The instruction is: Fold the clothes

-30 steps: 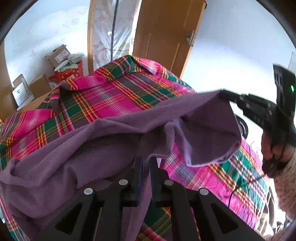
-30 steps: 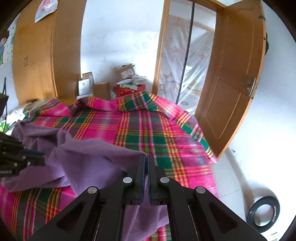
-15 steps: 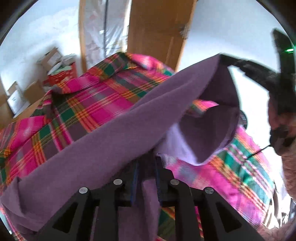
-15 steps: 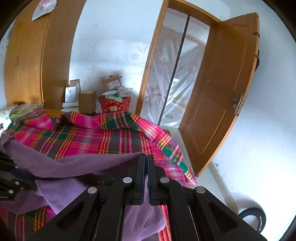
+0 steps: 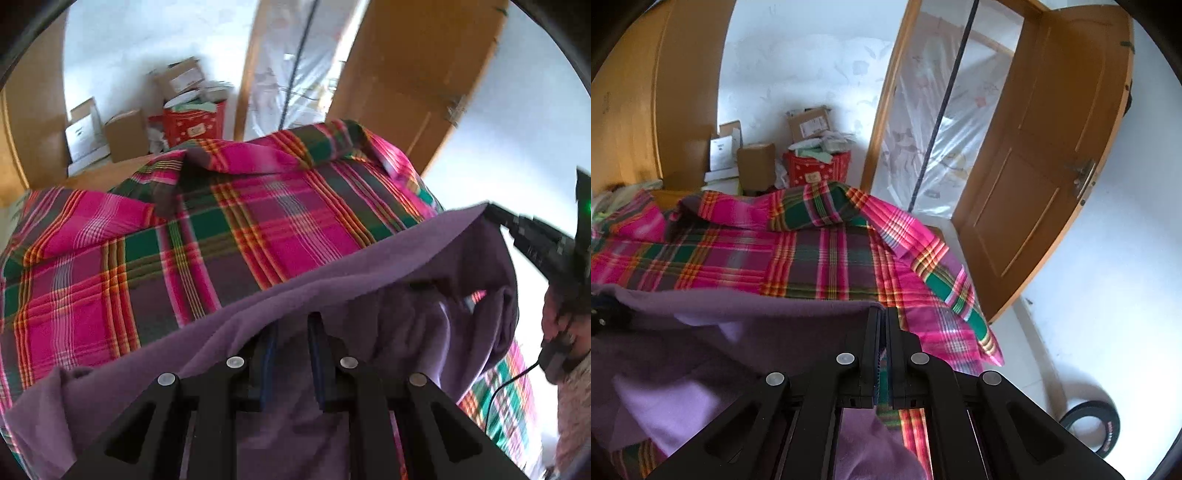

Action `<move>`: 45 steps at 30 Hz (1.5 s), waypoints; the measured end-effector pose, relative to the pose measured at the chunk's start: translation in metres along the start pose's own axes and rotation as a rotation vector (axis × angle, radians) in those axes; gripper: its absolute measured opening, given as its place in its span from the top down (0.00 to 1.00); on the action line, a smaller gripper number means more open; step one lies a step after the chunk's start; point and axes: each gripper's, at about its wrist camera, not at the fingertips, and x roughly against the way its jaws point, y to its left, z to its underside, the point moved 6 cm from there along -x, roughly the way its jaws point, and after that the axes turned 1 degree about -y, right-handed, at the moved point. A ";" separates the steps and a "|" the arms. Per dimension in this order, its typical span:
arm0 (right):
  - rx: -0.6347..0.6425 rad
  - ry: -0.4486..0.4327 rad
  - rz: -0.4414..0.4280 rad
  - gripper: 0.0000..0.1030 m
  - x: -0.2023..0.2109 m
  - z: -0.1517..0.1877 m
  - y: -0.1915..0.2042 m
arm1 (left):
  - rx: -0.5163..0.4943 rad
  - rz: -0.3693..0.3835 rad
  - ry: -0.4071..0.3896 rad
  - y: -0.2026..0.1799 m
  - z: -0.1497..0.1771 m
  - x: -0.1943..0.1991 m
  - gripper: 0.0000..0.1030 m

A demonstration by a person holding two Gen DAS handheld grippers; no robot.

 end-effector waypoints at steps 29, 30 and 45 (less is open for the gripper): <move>-0.112 0.068 -0.205 0.79 0.024 0.029 0.017 | 0.083 0.021 0.017 0.009 0.037 0.046 0.83; -0.110 0.065 -0.221 0.79 0.033 0.033 0.021 | 0.084 0.019 0.009 0.009 0.039 0.052 0.83; 0.083 0.037 -0.571 0.75 0.126 0.083 0.156 | 0.319 -0.159 -0.124 0.102 0.110 0.174 0.83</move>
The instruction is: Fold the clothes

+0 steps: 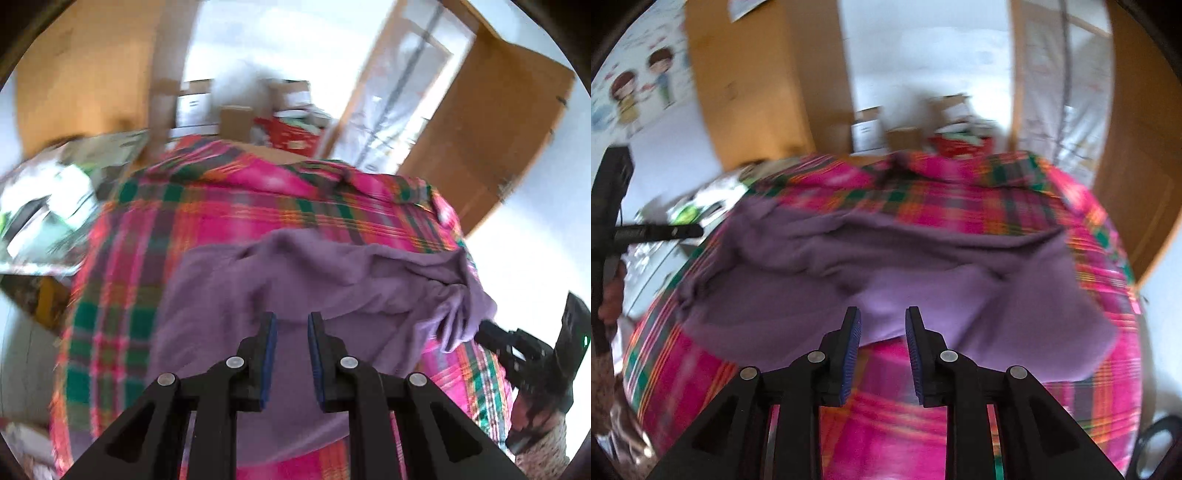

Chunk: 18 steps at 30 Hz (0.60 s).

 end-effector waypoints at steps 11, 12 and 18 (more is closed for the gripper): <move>0.119 0.081 -0.138 0.74 -0.036 0.039 0.098 | 0.089 -0.149 -0.016 0.072 0.062 0.018 0.81; 0.120 0.084 -0.136 0.74 -0.038 0.042 0.102 | 0.074 -0.160 -0.019 0.073 0.067 0.018 0.81; 0.065 0.102 -0.129 0.74 -0.044 0.056 0.109 | -0.116 -0.240 -0.030 0.058 0.088 0.005 0.81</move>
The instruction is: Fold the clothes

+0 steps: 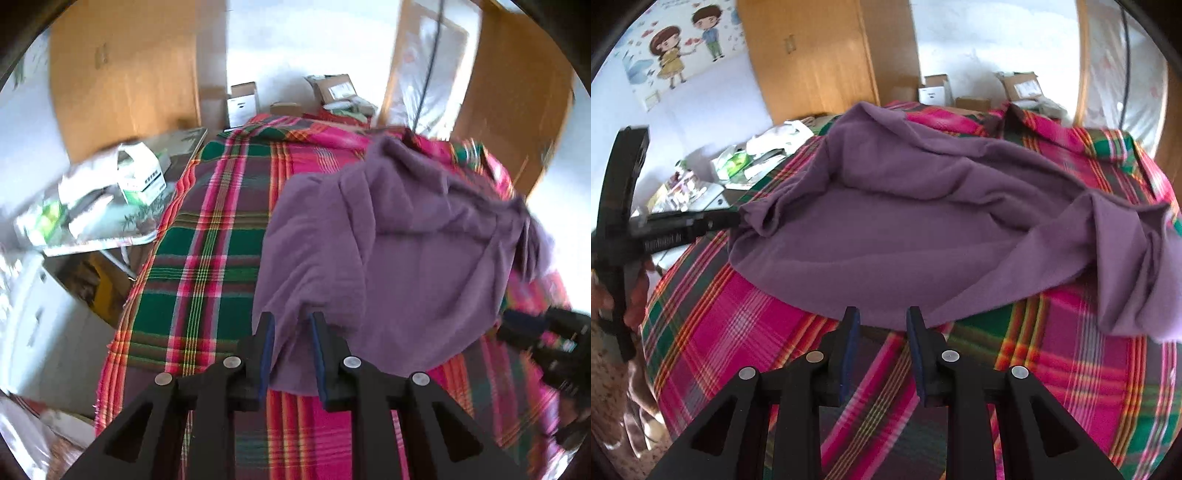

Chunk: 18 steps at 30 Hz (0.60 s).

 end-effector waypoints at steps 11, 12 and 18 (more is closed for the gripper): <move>-0.174 -0.014 0.057 0.73 0.008 0.015 -0.036 | -0.114 0.017 -0.031 -0.014 0.000 -0.016 0.81; -0.199 -0.019 0.066 0.73 0.008 0.017 -0.041 | -0.124 0.010 -0.028 -0.015 0.000 -0.017 0.81; -0.285 -0.027 0.091 0.72 0.002 0.018 -0.057 | -0.200 -0.075 -0.006 -0.024 -0.003 -0.032 0.81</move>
